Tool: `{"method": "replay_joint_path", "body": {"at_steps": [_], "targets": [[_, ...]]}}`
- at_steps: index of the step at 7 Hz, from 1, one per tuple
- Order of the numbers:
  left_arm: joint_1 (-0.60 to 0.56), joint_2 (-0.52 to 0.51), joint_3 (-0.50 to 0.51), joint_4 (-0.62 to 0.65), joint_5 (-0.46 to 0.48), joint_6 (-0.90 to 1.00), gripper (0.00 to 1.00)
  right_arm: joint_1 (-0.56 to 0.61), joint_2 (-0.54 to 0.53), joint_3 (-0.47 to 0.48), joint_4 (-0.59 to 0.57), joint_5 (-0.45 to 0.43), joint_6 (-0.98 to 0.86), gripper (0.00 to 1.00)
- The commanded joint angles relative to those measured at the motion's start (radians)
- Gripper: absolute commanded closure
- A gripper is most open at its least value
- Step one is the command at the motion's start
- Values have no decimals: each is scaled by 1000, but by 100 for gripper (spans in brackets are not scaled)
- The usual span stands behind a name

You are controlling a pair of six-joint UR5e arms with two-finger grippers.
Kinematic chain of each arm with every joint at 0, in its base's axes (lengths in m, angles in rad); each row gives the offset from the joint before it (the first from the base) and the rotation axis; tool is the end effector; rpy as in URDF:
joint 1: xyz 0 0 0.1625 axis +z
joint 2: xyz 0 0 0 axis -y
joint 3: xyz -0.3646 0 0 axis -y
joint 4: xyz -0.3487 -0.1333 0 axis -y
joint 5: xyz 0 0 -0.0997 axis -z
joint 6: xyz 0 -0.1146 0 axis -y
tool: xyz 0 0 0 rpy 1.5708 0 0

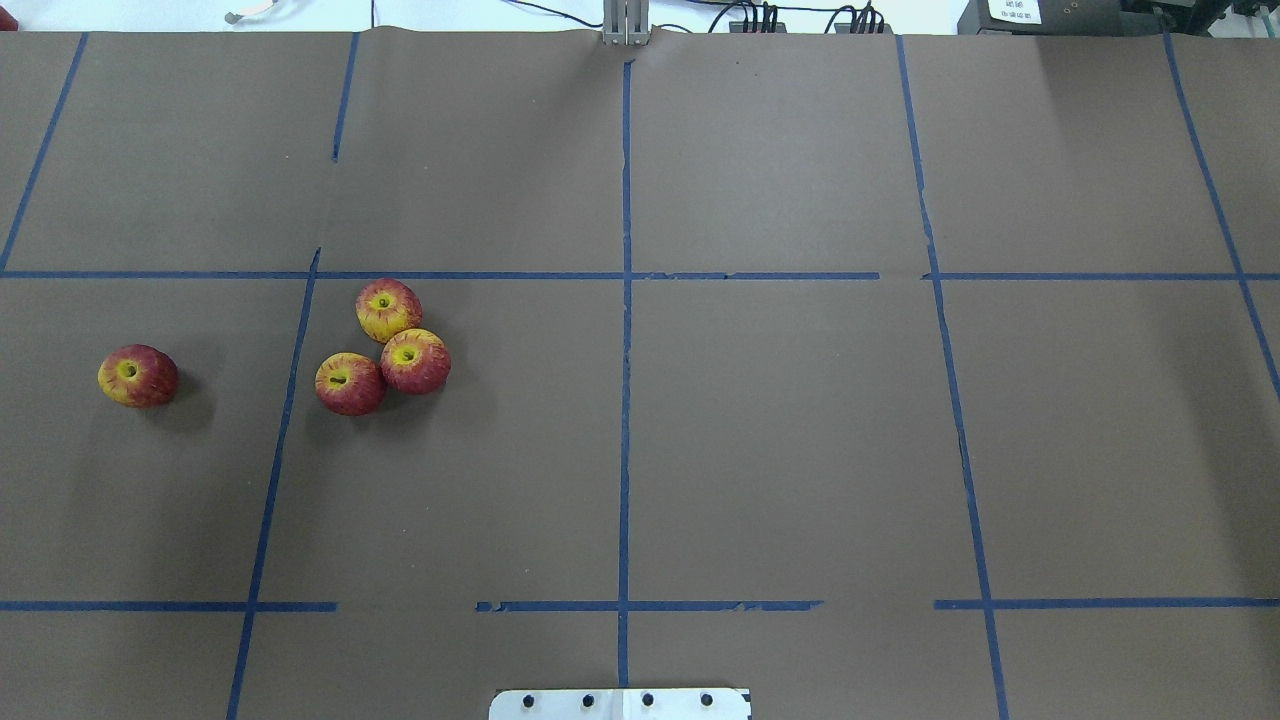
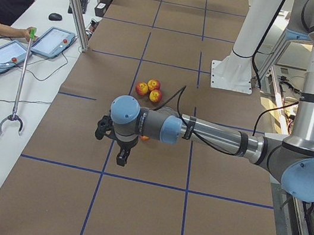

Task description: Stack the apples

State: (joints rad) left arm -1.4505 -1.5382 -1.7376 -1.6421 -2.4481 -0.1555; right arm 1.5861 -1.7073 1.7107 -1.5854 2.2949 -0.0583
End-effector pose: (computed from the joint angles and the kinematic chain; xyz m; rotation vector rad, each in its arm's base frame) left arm 0.0087 -0.4484 0.5316 0.0701 0.8921 0.0573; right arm 0.0635 -0.3969 0.6095 0.0159 -0.7240 -0.0370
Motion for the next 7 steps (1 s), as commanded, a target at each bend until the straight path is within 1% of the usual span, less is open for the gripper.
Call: {"method": "replay_joint_path", "body": {"at_steps": [1, 2, 3, 4, 7], "targets": [[245, -5, -20, -271, 95, -462, 0, 0, 0, 0, 1, 1, 0, 0], [316, 0, -19, -342, 174, -514, 0, 0, 0, 0, 1, 1, 0, 0], [394, -3, -19, -343, 226, -565, 0, 0, 0, 1, 1, 0, 0, 0], [442, -14, -14, -344, 272, -603, 0, 0, 0, 1, 1, 0, 0, 0], [499, -43, 32, -343, 281, -618, 0, 0, 0, 0, 1, 1, 0, 0]]}}
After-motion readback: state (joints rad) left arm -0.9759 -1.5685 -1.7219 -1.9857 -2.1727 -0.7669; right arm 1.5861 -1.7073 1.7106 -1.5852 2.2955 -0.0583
